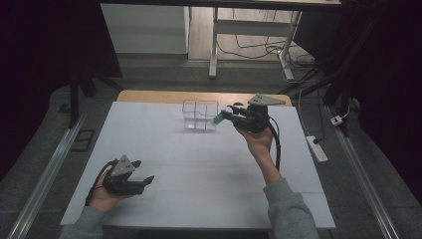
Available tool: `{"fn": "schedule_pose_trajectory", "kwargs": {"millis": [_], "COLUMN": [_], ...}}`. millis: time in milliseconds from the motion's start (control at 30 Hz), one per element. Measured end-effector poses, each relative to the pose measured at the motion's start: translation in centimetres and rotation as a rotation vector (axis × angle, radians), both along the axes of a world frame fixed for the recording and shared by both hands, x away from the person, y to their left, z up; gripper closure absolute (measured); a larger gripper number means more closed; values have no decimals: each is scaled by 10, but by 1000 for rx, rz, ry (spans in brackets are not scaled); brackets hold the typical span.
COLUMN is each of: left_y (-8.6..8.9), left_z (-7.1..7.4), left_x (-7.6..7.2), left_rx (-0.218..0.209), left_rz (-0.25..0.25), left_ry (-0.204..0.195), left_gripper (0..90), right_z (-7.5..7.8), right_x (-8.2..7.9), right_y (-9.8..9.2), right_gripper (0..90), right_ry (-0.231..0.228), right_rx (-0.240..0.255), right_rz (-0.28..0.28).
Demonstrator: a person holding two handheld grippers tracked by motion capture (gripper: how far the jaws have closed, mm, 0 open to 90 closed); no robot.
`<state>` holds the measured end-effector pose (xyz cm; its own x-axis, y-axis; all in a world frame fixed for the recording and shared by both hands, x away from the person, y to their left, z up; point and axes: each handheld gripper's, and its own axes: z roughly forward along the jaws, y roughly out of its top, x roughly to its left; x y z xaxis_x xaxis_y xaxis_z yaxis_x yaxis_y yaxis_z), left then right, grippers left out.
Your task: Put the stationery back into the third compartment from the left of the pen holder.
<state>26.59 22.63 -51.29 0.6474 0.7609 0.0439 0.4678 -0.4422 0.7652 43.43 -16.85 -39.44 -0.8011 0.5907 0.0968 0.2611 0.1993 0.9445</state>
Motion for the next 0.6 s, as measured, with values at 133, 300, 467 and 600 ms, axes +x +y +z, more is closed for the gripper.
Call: {"fn": "schedule_pose_trajectory", "kwargs": {"millis": [133, 300, 467, 600], "left_y": [0, 0, 0, 0], "left_z": [0, 0, 0, 0], "left_x": [0, 0, 0, 0], "left_rx": [1, 1, 1, -1], "left_rz": [0, 0, -1, 0], "left_ry": [1, 2, 4, 4], "left_gripper": [268, 268, 268, 267], "right_z": [-2, -4, -5, -3], "right_x": [6, 15, 26, 35], "right_y": [1, 3, 6, 8], "right_gripper": [638, 637, 638, 637], "right_ry": [10, 27, 36, 43], "right_rx": [-14, -28, -39, -26], "right_rz": [-9, -22, -38, -56]}}
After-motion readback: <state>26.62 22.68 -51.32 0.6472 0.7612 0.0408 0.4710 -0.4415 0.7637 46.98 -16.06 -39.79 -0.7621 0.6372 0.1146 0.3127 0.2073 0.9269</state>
